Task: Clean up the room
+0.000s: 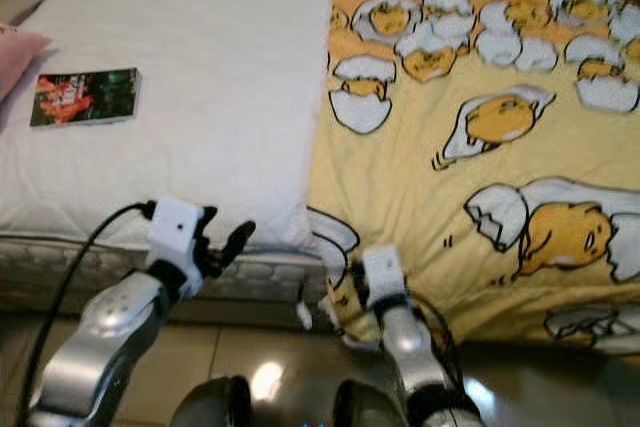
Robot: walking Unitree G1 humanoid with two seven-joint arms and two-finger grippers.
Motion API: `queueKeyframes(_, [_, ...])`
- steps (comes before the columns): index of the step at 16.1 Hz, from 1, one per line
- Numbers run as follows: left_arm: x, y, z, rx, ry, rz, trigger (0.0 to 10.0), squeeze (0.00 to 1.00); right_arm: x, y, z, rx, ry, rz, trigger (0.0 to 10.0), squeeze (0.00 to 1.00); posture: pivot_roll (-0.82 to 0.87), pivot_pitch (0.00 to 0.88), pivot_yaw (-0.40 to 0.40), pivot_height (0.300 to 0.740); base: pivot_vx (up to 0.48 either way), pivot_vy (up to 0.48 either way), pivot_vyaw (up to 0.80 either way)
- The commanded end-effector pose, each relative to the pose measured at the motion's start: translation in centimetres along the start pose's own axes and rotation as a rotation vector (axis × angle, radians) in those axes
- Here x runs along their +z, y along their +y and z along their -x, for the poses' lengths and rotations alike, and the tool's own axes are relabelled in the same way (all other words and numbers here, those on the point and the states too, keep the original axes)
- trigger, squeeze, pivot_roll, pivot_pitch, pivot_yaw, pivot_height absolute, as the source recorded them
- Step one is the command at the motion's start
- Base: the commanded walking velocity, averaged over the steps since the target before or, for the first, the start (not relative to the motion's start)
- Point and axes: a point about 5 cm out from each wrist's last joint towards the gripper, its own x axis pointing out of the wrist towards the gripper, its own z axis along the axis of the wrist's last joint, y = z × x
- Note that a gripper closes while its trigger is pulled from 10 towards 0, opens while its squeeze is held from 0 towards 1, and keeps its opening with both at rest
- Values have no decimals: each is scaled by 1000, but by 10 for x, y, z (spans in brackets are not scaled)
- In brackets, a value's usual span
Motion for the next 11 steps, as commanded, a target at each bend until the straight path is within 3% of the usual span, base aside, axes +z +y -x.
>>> queueKeyframes(1, [0,-2,-5,1,-10,-9,10000,0,8,-3,-2,-24,-48,-46,10000,0,84,43,6,724,0,0,0])
queueKeyframes(3, [4,2,-14,29,-44,-8,10000,0,34,-13,-4,-91,-182,-113,10000,0,73,0,-8,724,0,0,0])
queueKeyframes(6, [4,11,-18,65,-57,-8,10000,0,63,-25,8,-137,-343,-144,10000,0,48,0,-18,724,0,0,0])
queueKeyframes(8, [10,14,-20,70,-89,-6,10000,0,82,-34,25,-187,-439,-185,10000,0,36,0,-15,724,0,0,0])
queueKeyframes(10, [16,16,-25,70,-117,7,10000,0,86,-33,28,-197,-446,-192,10000,0,30,0,-12,724,0,0,0])
queueKeyframes(11, [18,17,-27,71,-128,11,10000,0,84,-33,28,-204,-428,-208,10000,0,29,0,-10,724,0,480,613])
